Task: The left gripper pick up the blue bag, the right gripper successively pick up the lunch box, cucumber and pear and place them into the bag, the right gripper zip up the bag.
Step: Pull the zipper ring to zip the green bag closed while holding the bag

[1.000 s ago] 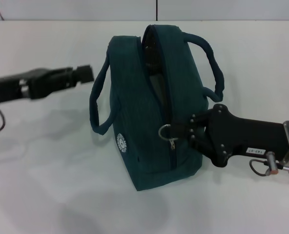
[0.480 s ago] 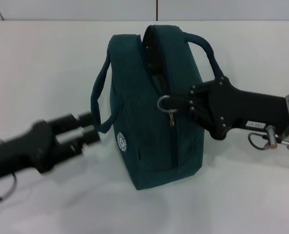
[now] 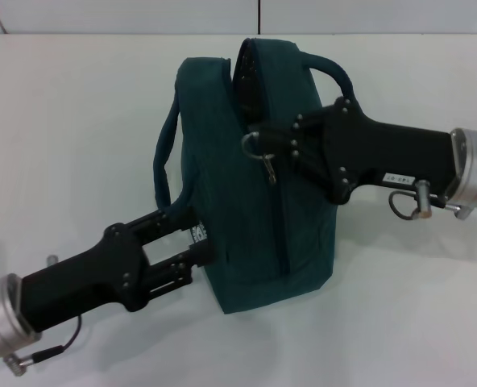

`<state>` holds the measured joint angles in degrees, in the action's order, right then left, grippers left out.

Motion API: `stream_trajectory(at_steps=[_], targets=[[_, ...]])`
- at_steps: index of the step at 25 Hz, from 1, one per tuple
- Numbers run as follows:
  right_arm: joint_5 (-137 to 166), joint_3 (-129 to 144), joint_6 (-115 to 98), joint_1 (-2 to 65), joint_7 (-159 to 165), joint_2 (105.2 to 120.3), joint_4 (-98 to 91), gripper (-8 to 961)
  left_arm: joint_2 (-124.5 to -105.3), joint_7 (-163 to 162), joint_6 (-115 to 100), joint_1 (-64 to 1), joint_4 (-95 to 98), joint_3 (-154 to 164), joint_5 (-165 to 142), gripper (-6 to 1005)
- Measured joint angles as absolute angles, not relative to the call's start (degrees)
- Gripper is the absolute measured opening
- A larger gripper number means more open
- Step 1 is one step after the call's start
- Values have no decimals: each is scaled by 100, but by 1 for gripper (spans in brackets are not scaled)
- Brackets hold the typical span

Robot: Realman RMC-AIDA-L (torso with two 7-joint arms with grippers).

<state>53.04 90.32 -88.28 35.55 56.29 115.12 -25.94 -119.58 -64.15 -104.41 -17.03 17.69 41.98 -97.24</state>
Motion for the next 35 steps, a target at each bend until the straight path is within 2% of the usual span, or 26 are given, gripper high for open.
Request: stream_trajectory(at_steps=[30, 35], targets=[[5303, 9026, -8488, 3600, 5368, 11522, -2618, 15, -11995, -6356, -9697, -2154, 1030, 4188, -9490, 640], [5268, 8997, -8494, 3588, 5299, 11523, -2620, 15, -11977, -6223, -9695, -2153, 1071, 4197, -9542, 488]])
